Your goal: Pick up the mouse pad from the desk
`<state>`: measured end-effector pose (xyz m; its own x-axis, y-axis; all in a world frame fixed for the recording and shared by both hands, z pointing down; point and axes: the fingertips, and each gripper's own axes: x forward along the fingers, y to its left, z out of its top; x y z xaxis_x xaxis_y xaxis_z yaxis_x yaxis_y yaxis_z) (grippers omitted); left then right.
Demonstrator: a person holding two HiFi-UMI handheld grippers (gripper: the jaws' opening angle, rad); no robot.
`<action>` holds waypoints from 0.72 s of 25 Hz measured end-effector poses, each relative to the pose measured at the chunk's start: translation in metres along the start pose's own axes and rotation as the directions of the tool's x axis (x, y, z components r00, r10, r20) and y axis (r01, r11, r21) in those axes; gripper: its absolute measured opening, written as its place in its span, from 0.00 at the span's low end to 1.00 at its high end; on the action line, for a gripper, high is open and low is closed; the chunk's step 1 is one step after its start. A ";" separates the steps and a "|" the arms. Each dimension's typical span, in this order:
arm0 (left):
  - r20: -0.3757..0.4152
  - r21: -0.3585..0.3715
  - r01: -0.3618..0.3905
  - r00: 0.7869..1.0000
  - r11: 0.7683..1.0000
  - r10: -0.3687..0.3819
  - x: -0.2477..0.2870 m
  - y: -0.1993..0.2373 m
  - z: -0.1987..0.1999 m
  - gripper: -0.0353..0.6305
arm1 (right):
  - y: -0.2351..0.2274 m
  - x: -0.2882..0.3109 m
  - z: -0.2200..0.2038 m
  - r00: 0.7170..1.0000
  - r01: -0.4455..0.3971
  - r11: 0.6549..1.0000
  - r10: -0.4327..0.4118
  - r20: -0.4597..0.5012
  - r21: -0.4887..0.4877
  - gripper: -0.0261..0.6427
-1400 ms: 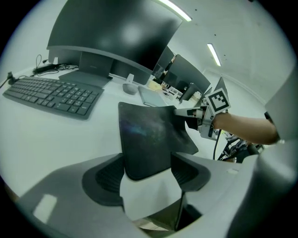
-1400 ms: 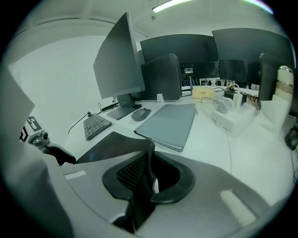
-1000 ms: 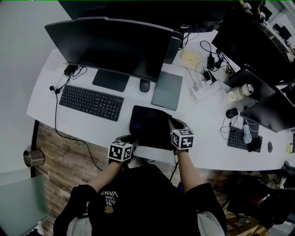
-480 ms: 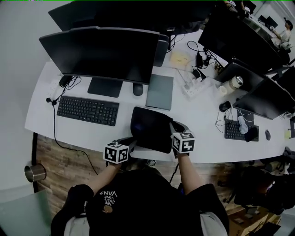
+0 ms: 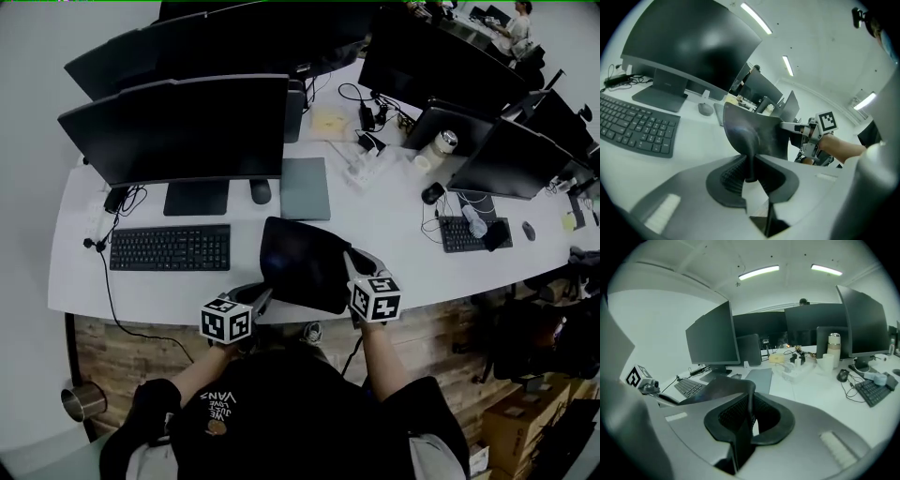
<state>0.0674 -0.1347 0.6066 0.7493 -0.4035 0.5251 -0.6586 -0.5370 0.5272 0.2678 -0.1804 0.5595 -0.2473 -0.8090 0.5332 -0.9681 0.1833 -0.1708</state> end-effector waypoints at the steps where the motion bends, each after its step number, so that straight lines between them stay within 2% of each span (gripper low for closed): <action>1: 0.003 0.010 0.011 1.000 1.000 -0.011 -0.004 0.000 0.002 0.13 | 0.004 -0.006 0.003 1.000 0.012 1.000 -0.012 0.016 0.008 0.10; 10: 0.040 0.058 0.098 0.994 0.993 -0.100 -0.033 -0.002 0.004 0.13 | 0.032 -0.059 0.002 0.980 0.136 0.986 -0.148 0.130 0.093 0.10; 14: 0.049 0.130 0.131 0.989 0.983 -0.138 -0.041 -0.003 0.003 0.13 | 0.039 -0.073 -0.002 0.968 0.168 0.978 -0.188 0.166 0.123 0.09; 18: 0.076 0.156 0.165 0.981 0.974 -0.178 -0.051 -0.012 0.005 0.12 | 0.044 -0.096 -0.002 0.951 0.220 0.969 -0.239 0.194 0.117 0.09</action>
<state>0.0380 -0.1116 0.5700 0.8579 -0.3560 0.3705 -0.5067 -0.7053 0.4957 0.2486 -0.0939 0.5021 0.0041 -0.9218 0.3877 -0.9872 -0.0656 -0.1456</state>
